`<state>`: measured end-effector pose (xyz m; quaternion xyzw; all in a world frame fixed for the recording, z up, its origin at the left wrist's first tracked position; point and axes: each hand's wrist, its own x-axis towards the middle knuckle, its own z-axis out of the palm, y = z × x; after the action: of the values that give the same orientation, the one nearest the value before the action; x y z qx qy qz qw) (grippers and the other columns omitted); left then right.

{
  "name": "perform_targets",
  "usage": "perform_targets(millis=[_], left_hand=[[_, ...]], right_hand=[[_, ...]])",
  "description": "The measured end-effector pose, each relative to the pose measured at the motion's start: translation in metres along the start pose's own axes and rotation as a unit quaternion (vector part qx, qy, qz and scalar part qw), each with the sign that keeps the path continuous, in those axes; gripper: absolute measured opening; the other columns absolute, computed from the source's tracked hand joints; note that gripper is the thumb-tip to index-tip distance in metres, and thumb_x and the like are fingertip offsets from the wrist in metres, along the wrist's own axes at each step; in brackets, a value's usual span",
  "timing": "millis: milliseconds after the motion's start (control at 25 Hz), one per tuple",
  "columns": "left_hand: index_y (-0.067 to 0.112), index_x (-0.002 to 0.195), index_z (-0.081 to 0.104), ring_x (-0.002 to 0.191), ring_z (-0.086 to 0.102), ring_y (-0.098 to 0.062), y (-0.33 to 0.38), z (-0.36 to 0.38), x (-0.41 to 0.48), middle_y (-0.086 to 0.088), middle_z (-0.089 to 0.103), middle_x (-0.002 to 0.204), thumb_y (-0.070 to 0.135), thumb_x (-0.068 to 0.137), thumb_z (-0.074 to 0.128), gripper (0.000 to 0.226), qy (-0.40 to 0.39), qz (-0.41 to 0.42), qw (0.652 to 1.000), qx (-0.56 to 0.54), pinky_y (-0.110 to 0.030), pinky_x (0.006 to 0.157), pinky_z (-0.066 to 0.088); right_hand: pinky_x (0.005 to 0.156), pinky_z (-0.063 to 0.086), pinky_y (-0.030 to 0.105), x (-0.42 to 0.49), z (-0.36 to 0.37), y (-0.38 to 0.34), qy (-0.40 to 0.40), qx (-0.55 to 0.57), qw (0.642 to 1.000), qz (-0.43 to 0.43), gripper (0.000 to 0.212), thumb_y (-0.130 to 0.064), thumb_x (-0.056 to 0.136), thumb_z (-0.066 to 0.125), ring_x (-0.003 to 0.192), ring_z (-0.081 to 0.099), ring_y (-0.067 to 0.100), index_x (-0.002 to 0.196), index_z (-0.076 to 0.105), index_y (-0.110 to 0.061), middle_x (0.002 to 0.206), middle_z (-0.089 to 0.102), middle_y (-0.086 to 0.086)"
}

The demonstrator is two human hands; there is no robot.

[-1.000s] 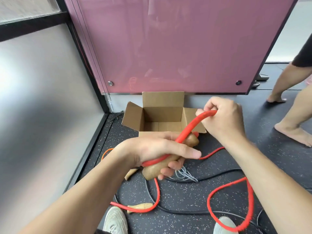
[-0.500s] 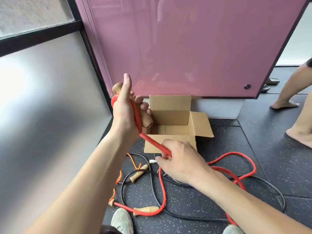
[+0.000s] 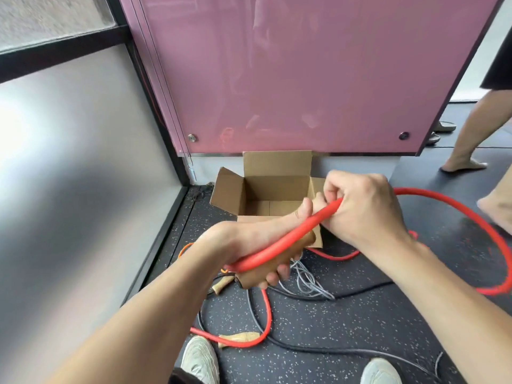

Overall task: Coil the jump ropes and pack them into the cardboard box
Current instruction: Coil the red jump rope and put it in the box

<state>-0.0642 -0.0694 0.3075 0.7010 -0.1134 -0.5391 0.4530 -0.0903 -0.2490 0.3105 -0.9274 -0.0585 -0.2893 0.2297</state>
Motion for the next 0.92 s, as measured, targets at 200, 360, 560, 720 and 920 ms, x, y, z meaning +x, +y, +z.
perform_targets(millis=[200,360,560,720,920], left_hand=[[0.015,0.084,0.044,0.039,0.044,-0.013,0.021,0.034,0.001,0.000,0.042,0.056,0.043,0.069,0.077,0.046,-0.310,0.153,0.920,-0.182,-0.021,0.047,0.044],[0.019,0.082,0.042,0.043,0.035,-0.012,0.037,0.042,-0.002,0.004,0.029,0.058,0.027,0.072,0.066,0.027,-0.259,0.322,0.841,-0.349,-0.020,0.048,0.040],[0.022,0.062,0.045,0.041,0.036,-0.010,0.038,-0.023,-0.017,0.008,0.035,0.050,0.033,0.089,0.052,0.030,0.269,0.414,0.742,-0.454,-0.019,0.046,0.034],[0.005,0.079,0.054,0.050,0.053,-0.024,-0.029,-0.096,-0.025,-0.014,0.053,0.060,0.044,0.080,0.071,0.042,0.627,0.288,0.721,-0.064,-0.050,0.051,0.053],[0.008,0.096,0.067,0.069,0.062,-0.014,-0.034,-0.057,-0.019,-0.003,0.067,0.076,0.083,0.072,0.053,0.080,0.433,0.087,0.871,0.214,-0.029,0.071,0.049]], right_hand=[[0.066,0.041,0.034,0.000,0.006,0.031,-0.004,0.169,0.974,0.151,0.019,-0.022,0.068,0.063,0.059,0.040,0.027,0.053,0.052,-0.020,0.044,0.045,-0.005],[0.076,0.051,0.019,-0.028,0.053,0.000,-0.134,0.272,0.939,0.163,0.030,0.007,0.095,0.052,0.088,0.065,-0.002,0.096,0.060,-0.022,0.093,0.064,-0.004],[0.058,0.041,0.033,-0.035,0.054,-0.035,-0.261,0.073,0.962,0.039,0.023,-0.032,0.082,0.060,0.070,0.058,0.026,0.067,0.047,-0.020,0.067,0.060,-0.002],[0.051,0.040,0.031,-0.043,0.027,-0.046,-0.275,0.066,0.959,0.031,0.027,-0.032,0.077,0.062,0.060,0.053,0.027,0.063,0.048,-0.014,0.057,0.054,0.001],[0.049,0.044,0.029,-0.015,0.011,-0.010,-0.129,0.055,0.988,0.062,0.020,-0.031,0.064,0.065,0.052,0.052,0.025,0.051,0.056,-0.019,0.043,0.049,-0.001]])
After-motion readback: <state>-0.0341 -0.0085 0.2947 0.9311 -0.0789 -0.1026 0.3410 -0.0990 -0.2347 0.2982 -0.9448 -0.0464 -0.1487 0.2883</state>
